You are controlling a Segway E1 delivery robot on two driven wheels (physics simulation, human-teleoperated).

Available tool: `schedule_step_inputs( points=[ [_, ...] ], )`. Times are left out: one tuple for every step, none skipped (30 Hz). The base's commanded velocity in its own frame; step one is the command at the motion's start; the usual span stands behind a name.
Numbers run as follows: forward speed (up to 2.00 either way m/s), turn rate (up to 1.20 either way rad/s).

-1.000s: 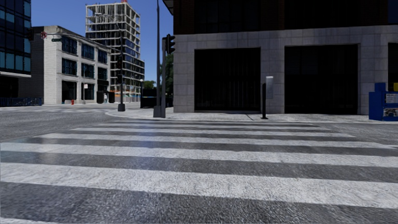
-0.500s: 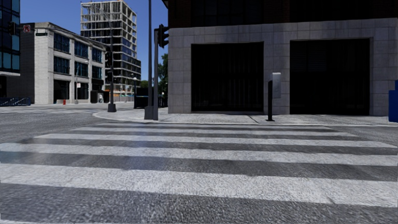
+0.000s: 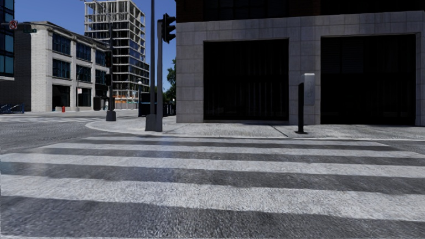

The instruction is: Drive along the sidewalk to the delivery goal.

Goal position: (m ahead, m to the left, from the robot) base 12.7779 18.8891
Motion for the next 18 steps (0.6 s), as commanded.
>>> schedule_step_inputs(
  points=[
    [2.0, 0.0],
    [2.0, 0.0],
    [2.0, 0.0],
    [2.0, 0.0],
    [2.0, 0.0],
    [2.0, 0.0],
    [2.0, 0.0],
    [2.0, 0.0],
    [2.0, 0.0],
    [2.0, 0.0],
    [2.0, 0.0],
    [2.0, 0.0],
    [2.0, 0.0],
    [2.0, 0.0],
    [2.0, 0.0],
    [2.0, 0.0],
    [2.0, 0.0],
    [2.0, 0.0]
  ],
)
